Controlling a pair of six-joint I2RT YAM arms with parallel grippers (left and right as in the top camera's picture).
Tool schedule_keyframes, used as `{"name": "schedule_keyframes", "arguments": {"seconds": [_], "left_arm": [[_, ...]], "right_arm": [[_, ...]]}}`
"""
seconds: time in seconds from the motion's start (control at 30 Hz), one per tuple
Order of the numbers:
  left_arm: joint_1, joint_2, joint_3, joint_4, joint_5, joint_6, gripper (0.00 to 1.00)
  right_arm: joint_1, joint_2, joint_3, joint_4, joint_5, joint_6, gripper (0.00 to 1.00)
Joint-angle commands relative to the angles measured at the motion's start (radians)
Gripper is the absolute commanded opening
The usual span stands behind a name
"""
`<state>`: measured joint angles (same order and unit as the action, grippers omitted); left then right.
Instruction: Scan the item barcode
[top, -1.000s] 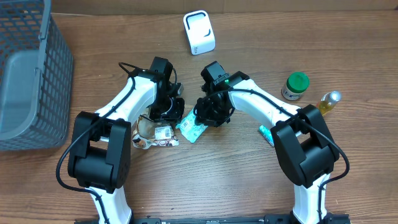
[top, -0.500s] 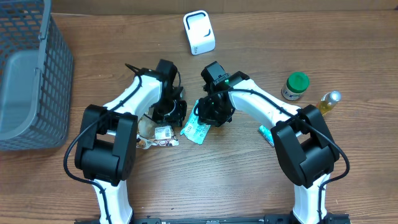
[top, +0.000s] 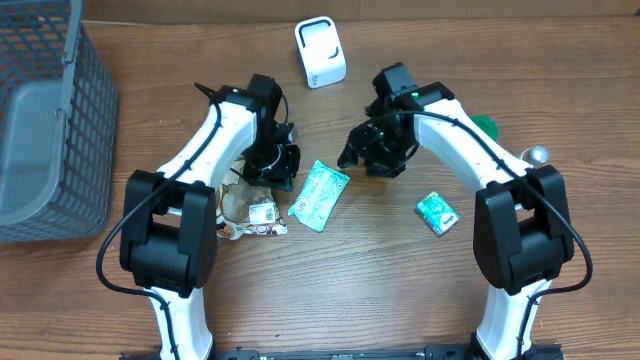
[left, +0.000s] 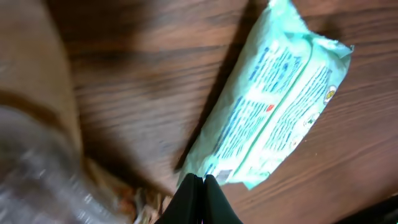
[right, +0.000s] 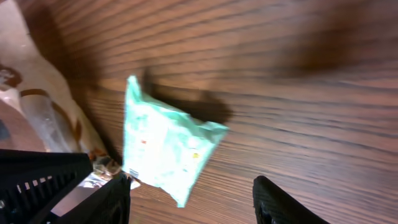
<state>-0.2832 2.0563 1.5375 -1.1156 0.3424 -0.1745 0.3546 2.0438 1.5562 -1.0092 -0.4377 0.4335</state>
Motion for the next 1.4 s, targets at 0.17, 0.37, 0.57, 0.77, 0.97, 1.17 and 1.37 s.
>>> {"name": "schedule_keyframes", "arguments": {"seconds": [0.17,0.37,0.57,0.77,0.97,1.17,1.37], "left_arm": [[-0.014,0.003,-0.025,0.046,0.013,0.037,0.04],[-0.021,0.003,-0.025,0.052,-0.01,0.036,0.04],[-0.026,0.004,-0.025,0.056,-0.011,0.036,0.04],[-0.027,0.004,-0.025,0.066,-0.05,0.037,0.04],[-0.027,0.005,-0.025,0.081,-0.056,0.023,0.04],[-0.027,0.005,-0.025,0.11,-0.091,-0.007,0.04],[-0.028,0.005,-0.025,0.103,-0.168,-0.017,0.04]], "right_arm": [[0.011,-0.03,-0.119,0.1,-0.005,0.036,0.68],[0.011,-0.029,-0.189,0.217,0.007,0.06,0.7],[0.011,-0.025,-0.215,0.257,0.021,0.06,0.7],[0.008,-0.024,-0.214,0.265,0.018,0.06,0.7],[0.005,-0.024,-0.214,0.246,0.017,0.059,0.71],[0.005,-0.024,-0.214,0.253,0.017,0.059,0.72],[0.003,-0.024,-0.214,0.246,0.017,0.029,0.79]]}}
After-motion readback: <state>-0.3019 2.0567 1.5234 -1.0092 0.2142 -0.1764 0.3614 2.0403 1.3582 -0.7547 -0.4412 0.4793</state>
